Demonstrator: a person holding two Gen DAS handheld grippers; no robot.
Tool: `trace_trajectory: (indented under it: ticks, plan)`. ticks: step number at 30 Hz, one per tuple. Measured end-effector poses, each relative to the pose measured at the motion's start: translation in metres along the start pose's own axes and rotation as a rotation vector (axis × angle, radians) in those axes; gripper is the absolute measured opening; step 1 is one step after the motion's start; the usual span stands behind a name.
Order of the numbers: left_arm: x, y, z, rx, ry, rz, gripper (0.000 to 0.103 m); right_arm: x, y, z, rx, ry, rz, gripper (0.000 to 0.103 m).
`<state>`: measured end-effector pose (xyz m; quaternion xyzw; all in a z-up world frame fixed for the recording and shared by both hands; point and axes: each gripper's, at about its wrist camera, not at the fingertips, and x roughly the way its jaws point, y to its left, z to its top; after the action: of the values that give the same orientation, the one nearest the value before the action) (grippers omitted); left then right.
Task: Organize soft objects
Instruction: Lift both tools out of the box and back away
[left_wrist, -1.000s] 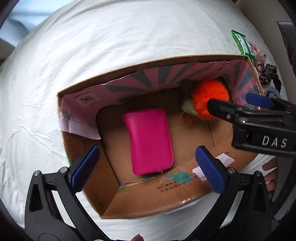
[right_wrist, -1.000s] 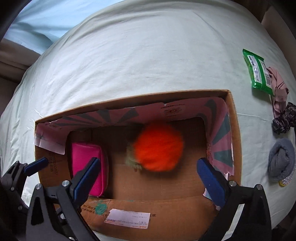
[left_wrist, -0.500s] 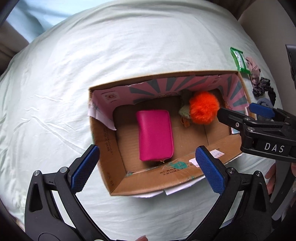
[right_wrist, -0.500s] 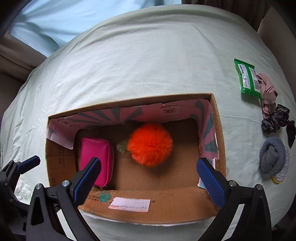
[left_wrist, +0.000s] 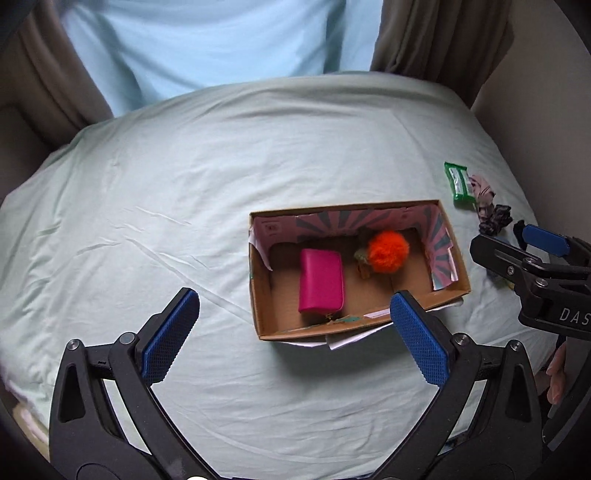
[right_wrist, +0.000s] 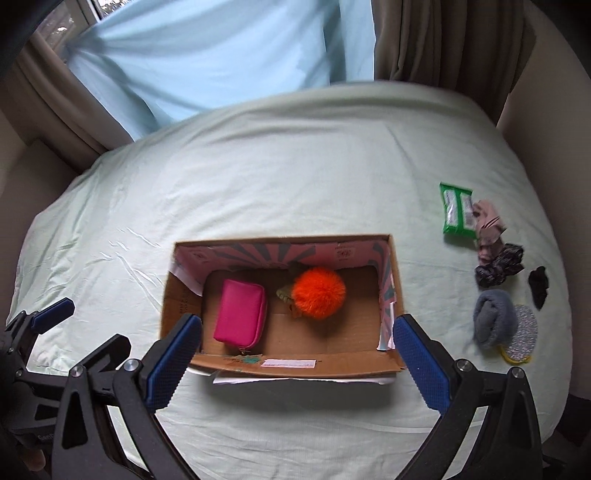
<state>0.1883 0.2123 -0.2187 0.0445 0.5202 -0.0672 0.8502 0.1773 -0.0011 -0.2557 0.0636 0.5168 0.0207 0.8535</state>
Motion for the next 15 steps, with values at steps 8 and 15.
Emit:
trace_trajectory:
  ticks: [8, 15]
  plan:
    - [-0.091, 0.007, -0.014, -0.039, -0.174, 0.030, 0.103, -0.097, 0.017, -0.016, -0.079, -0.184, -0.037, 0.103]
    - [-0.135, 0.016, -0.027, -0.089, -0.284, 0.029, 0.103, -0.167, 0.012, -0.038, -0.056, -0.338, -0.065, 0.103]
